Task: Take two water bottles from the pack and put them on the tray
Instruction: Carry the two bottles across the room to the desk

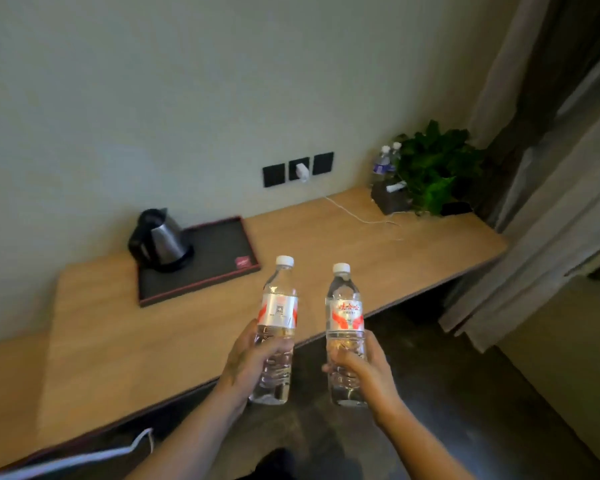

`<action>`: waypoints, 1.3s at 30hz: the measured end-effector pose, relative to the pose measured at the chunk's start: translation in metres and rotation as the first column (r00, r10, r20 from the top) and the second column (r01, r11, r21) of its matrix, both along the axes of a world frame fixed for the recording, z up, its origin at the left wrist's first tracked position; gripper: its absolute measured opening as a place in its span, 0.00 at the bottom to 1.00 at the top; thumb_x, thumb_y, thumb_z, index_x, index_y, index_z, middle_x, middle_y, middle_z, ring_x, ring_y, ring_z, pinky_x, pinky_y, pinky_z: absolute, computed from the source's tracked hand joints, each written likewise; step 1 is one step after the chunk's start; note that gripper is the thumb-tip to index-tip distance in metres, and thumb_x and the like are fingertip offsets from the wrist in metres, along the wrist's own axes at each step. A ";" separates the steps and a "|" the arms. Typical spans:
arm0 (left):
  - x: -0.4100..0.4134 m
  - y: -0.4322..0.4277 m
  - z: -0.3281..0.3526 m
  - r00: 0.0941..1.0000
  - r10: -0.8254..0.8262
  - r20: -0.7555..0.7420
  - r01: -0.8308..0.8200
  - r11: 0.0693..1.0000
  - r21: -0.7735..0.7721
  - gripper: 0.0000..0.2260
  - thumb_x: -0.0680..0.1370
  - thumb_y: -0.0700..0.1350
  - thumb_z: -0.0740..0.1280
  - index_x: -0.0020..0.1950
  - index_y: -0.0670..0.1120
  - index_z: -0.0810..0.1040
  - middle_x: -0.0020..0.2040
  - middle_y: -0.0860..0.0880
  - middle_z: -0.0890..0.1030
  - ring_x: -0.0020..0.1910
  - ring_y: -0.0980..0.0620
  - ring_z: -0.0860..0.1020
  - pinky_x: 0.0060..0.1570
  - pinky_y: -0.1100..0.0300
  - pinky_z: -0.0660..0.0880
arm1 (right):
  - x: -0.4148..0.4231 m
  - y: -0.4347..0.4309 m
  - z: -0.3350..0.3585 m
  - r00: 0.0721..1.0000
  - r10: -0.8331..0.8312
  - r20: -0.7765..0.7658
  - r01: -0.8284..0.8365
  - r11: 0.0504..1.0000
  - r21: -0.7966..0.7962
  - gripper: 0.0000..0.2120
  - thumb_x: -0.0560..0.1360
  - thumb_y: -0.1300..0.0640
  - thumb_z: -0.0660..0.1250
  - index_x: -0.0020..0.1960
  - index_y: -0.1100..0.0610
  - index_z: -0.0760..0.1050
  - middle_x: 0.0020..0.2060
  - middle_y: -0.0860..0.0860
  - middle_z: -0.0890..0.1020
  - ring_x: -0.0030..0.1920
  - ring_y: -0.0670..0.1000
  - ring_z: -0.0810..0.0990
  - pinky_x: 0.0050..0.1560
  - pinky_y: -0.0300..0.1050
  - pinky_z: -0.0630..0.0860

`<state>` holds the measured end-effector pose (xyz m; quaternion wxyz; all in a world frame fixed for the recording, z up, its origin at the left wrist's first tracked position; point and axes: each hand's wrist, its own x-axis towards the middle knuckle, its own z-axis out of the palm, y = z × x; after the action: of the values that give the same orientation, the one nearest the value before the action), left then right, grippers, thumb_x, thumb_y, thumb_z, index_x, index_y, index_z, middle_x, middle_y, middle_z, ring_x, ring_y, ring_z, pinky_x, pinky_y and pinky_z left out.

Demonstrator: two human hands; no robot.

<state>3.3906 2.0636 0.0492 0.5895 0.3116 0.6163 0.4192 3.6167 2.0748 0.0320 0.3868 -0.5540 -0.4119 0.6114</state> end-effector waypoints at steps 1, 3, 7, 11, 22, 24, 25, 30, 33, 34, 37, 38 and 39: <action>-0.013 -0.009 0.000 0.998 0.068 -0.007 -0.068 0.998 0.002 0.32 0.60 0.59 0.79 0.64 0.60 0.81 0.53 0.51 0.90 0.51 0.48 0.89 0.53 0.48 0.82 | -0.013 0.007 -0.001 0.998 0.061 -0.008 -0.061 0.998 -0.003 0.34 0.65 0.46 0.80 0.67 0.51 0.73 0.54 0.58 0.86 0.49 0.62 0.90 0.49 0.52 0.88; -0.037 -0.028 -0.002 0.981 0.195 -0.011 -0.195 0.981 0.006 0.31 0.60 0.58 0.80 0.63 0.58 0.83 0.52 0.48 0.90 0.49 0.46 0.89 0.48 0.49 0.82 | -0.038 0.017 -0.004 0.985 0.169 -0.033 -0.170 0.985 -0.017 0.31 0.67 0.51 0.82 0.67 0.51 0.73 0.52 0.57 0.87 0.48 0.62 0.90 0.49 0.54 0.88; -0.067 -0.055 -0.005 0.932 0.360 -0.026 -0.361 0.933 -0.005 0.33 0.60 0.55 0.80 0.65 0.53 0.83 0.49 0.44 0.90 0.45 0.42 0.88 0.47 0.45 0.83 | -0.080 0.024 -0.007 0.947 0.316 -0.050 -0.318 0.947 -0.042 0.37 0.61 0.50 0.82 0.67 0.54 0.73 0.46 0.55 0.89 0.42 0.58 0.89 0.41 0.49 0.86; -0.076 -0.066 -0.007 0.900 0.435 -0.027 -0.435 0.900 -0.011 0.32 0.59 0.57 0.81 0.63 0.56 0.82 0.52 0.45 0.90 0.49 0.40 0.89 0.52 0.40 0.85 | -0.101 0.026 -0.013 0.916 0.397 -0.053 -0.399 0.915 -0.050 0.30 0.66 0.54 0.79 0.66 0.53 0.74 0.51 0.59 0.88 0.46 0.60 0.89 0.50 0.55 0.86; -0.089 -0.030 -0.019 0.906 0.423 -0.032 -0.424 0.905 -0.030 0.27 0.61 0.55 0.81 0.60 0.58 0.84 0.53 0.50 0.90 0.52 0.46 0.89 0.53 0.46 0.84 | -0.123 0.068 -0.013 0.892 0.451 0.000 -0.451 0.892 -0.038 0.34 0.62 0.54 0.80 0.66 0.57 0.74 0.55 0.66 0.85 0.57 0.72 0.83 0.63 0.73 0.79; -0.096 -0.008 -0.024 0.913 0.407 -0.030 -0.407 0.913 -0.009 0.28 0.61 0.54 0.81 0.61 0.56 0.85 0.53 0.48 0.91 0.53 0.44 0.89 0.56 0.44 0.84 | -0.128 0.085 -0.013 0.898 0.441 0.001 -0.440 0.897 -0.047 0.29 0.65 0.59 0.78 0.65 0.56 0.74 0.52 0.62 0.86 0.56 0.72 0.84 0.62 0.71 0.80; -0.098 0.005 -0.026 0.918 0.396 -0.022 -0.396 0.918 -0.002 0.29 0.61 0.53 0.81 0.62 0.54 0.85 0.54 0.47 0.91 0.53 0.44 0.89 0.56 0.44 0.84 | -0.131 0.094 -0.013 0.899 0.438 -0.003 -0.437 0.898 -0.052 0.28 0.66 0.60 0.78 0.64 0.56 0.74 0.51 0.60 0.87 0.54 0.72 0.85 0.59 0.69 0.81; -0.117 0.076 -0.026 0.941 0.335 -0.033 -0.336 0.942 -0.014 0.27 0.61 0.55 0.79 0.60 0.56 0.86 0.53 0.49 0.91 0.48 0.50 0.90 0.43 0.52 0.83 | -0.154 0.148 -0.014 0.929 0.371 -0.006 -0.371 0.927 -0.057 0.30 0.64 0.61 0.76 0.65 0.59 0.74 0.55 0.70 0.84 0.49 0.68 0.87 0.48 0.60 0.84; -0.137 0.119 -0.027 0.949 0.313 -0.033 -0.314 0.949 -0.037 0.27 0.59 0.55 0.79 0.59 0.54 0.86 0.49 0.49 0.89 0.43 0.50 0.88 0.41 0.50 0.80 | -0.169 0.185 -0.020 0.932 0.363 0.027 -0.361 0.931 -0.046 0.31 0.64 0.60 0.77 0.65 0.57 0.75 0.53 0.66 0.85 0.50 0.67 0.87 0.49 0.61 0.85; -0.143 0.131 -0.028 0.951 0.308 -0.035 -0.309 0.950 -0.046 0.27 0.60 0.55 0.79 0.58 0.53 0.86 0.49 0.48 0.89 0.42 0.51 0.88 0.42 0.50 0.79 | -0.174 0.197 -0.023 0.929 0.368 0.049 -0.366 0.930 -0.044 0.31 0.64 0.59 0.77 0.66 0.56 0.76 0.53 0.62 0.87 0.52 0.66 0.88 0.51 0.61 0.85; -0.164 0.161 -0.031 0.955 0.294 -0.029 -0.296 0.953 -0.070 0.24 0.63 0.52 0.79 0.57 0.50 0.85 0.49 0.45 0.89 0.43 0.49 0.88 0.44 0.51 0.80 | -0.190 0.228 -0.032 0.928 0.366 0.073 -0.363 0.931 -0.048 0.29 0.64 0.59 0.78 0.64 0.52 0.78 0.51 0.57 0.88 0.54 0.63 0.87 0.54 0.61 0.85; -0.170 0.170 -0.032 0.958 0.284 -0.032 -0.286 0.956 -0.067 0.22 0.64 0.51 0.79 0.57 0.50 0.85 0.50 0.44 0.89 0.44 0.48 0.88 0.45 0.50 0.80 | -0.196 0.237 -0.034 0.926 0.369 0.079 -0.366 0.929 -0.049 0.28 0.64 0.59 0.78 0.64 0.51 0.78 0.51 0.57 0.88 0.55 0.64 0.87 0.54 0.61 0.85; -0.177 0.179 -0.031 0.961 0.273 -0.036 -0.275 0.959 -0.064 0.22 0.65 0.50 0.79 0.58 0.50 0.85 0.50 0.44 0.89 0.46 0.47 0.88 0.45 0.50 0.80 | -0.201 0.246 -0.037 0.925 0.371 0.076 -0.368 0.928 -0.056 0.28 0.64 0.59 0.79 0.63 0.50 0.79 0.50 0.57 0.88 0.55 0.65 0.87 0.54 0.60 0.85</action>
<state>3.2141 2.2430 0.0178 0.5278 0.2083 0.6753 0.4712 3.4157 2.3211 -0.0048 0.2355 -0.4997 -0.5126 0.6573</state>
